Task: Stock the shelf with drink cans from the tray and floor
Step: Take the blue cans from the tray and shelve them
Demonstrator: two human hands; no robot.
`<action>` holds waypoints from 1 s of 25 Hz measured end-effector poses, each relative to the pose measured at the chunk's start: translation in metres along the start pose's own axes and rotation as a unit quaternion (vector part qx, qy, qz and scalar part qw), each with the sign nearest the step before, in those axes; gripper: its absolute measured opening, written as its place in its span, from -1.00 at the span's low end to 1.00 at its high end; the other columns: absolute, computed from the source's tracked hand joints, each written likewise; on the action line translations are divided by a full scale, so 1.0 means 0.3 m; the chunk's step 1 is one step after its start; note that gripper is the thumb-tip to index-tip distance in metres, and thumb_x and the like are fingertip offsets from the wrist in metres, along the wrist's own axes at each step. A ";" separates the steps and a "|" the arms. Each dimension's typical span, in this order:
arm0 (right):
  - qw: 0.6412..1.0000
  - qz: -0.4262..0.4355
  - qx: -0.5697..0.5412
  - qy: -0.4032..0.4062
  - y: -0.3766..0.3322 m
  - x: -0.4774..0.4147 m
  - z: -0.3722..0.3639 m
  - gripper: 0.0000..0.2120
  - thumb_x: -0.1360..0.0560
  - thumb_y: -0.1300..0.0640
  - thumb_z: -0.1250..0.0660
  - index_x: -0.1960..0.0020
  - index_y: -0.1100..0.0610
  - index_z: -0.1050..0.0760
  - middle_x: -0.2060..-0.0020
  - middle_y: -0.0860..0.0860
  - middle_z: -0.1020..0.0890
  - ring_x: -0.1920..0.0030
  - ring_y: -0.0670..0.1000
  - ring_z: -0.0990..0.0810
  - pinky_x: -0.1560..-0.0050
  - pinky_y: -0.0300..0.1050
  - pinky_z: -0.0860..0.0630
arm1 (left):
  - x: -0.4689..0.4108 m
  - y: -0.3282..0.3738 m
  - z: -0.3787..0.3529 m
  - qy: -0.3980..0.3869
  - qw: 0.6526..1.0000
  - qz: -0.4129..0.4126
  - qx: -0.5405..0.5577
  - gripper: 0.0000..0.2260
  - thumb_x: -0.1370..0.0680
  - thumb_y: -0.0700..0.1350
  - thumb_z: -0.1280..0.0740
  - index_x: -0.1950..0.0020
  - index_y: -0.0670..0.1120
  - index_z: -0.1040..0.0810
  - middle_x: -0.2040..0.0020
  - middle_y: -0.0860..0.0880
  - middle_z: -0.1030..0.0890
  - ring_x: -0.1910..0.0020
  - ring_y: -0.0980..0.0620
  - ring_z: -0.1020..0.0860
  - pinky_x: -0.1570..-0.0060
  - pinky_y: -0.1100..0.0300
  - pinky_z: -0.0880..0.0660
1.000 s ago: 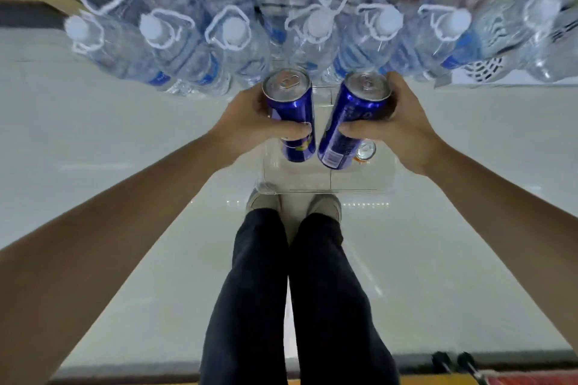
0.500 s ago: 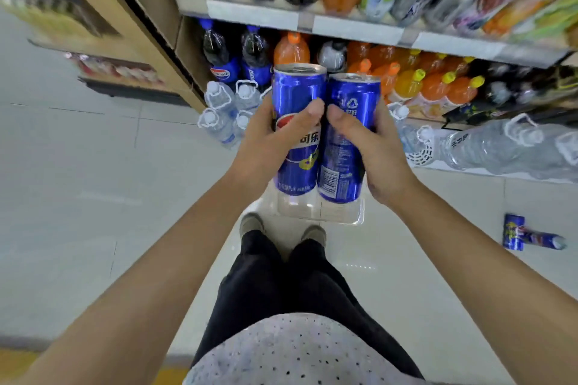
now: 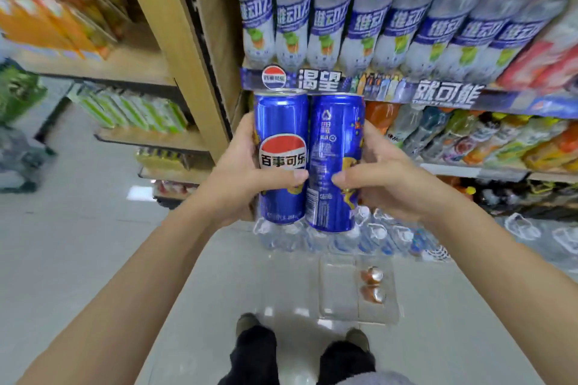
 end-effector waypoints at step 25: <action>0.865 0.432 0.218 0.134 -1.438 -0.270 -0.288 -0.16 -0.11 0.11 -0.62 -0.27 0.06 -0.26 0.01 0.03 -0.70 0.03 0.07 -0.71 0.02 0.10 -0.64 | -0.334 1.423 0.021 -0.042 0.925 -0.373 -0.065 -0.56 -0.28 -0.26 -0.49 -0.13 -0.06 -0.51 0.06 -0.05 -0.66 0.06 -0.04 -0.62 0.01 0.02 -0.59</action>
Point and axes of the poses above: each hand's wrist, its own x-axis away from the middle knuckle, its own z-axis out of the back of the hand, y = z × x, the point moved 9 cm from there along -x, towards the middle knuckle
